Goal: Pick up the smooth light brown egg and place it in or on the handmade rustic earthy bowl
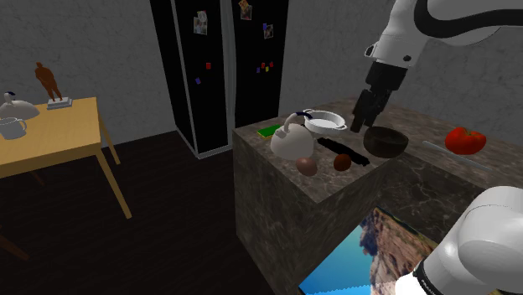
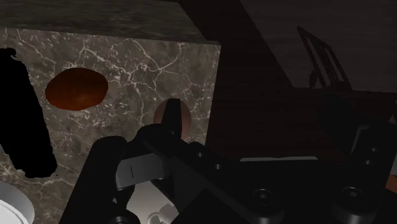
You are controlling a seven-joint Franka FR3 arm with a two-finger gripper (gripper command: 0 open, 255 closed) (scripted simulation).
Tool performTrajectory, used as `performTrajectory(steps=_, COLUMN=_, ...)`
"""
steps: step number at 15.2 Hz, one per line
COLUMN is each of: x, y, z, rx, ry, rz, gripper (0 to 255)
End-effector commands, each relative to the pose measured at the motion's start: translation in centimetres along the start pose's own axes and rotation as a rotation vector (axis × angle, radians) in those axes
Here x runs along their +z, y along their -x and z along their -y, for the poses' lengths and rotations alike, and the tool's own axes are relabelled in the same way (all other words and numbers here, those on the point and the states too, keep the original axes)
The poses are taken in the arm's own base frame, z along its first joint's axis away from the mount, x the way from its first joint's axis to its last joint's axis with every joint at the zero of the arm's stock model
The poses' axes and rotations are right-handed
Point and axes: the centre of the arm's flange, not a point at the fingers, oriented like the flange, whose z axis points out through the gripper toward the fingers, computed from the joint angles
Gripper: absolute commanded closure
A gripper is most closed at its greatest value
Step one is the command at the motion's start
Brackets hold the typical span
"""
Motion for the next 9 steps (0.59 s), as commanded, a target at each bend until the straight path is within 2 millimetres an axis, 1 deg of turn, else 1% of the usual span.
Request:
performTrajectory(steps=1, x=0.0, y=0.0, z=0.0, rx=0.0, ry=0.0, rz=0.0, gripper=0)
performTrajectory(steps=9, x=7.8, y=-5.9, z=-4.5, rx=0.061, ry=-0.055, rz=-0.01, gripper=0)
